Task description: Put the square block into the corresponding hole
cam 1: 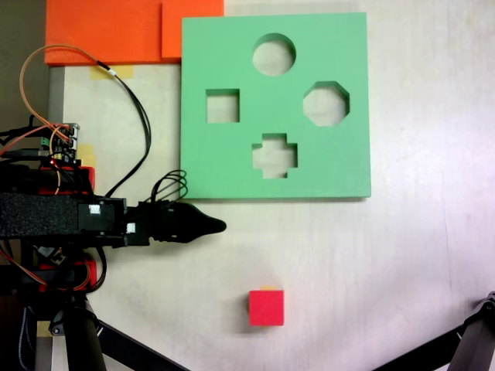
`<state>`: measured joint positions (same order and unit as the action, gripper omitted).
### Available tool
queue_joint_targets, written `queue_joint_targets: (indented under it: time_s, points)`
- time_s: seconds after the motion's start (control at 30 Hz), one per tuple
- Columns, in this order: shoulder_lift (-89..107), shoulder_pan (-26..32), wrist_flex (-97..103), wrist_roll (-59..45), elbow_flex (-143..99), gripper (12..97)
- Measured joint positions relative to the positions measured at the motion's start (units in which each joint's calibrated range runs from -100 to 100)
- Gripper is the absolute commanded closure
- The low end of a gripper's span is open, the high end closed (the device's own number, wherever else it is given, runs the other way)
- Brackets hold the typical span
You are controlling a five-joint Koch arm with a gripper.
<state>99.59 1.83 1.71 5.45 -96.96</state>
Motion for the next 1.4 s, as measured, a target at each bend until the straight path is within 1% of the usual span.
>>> queue_joint_targets:
  time_s: [1.0, 1.13, 1.23, 1.3, 1.33, 1.4]
  points:
    - [0.00, -0.24, 0.00, 0.24, 0.00, 59.5]
    - [0.00, -0.44, 0.00, 2.25, 0.00, 59.5]
    - [0.00, -0.39, 0.00, 2.39, 0.00, 61.3]
    - [0.00, -0.44, 0.10, 2.78, 0.00, 58.5]
    - [0.00, -0.49, 0.00, 4.30, 0.10, 58.5]
    - [0.00, -0.98, 0.98, 10.99, -0.10, 59.2]
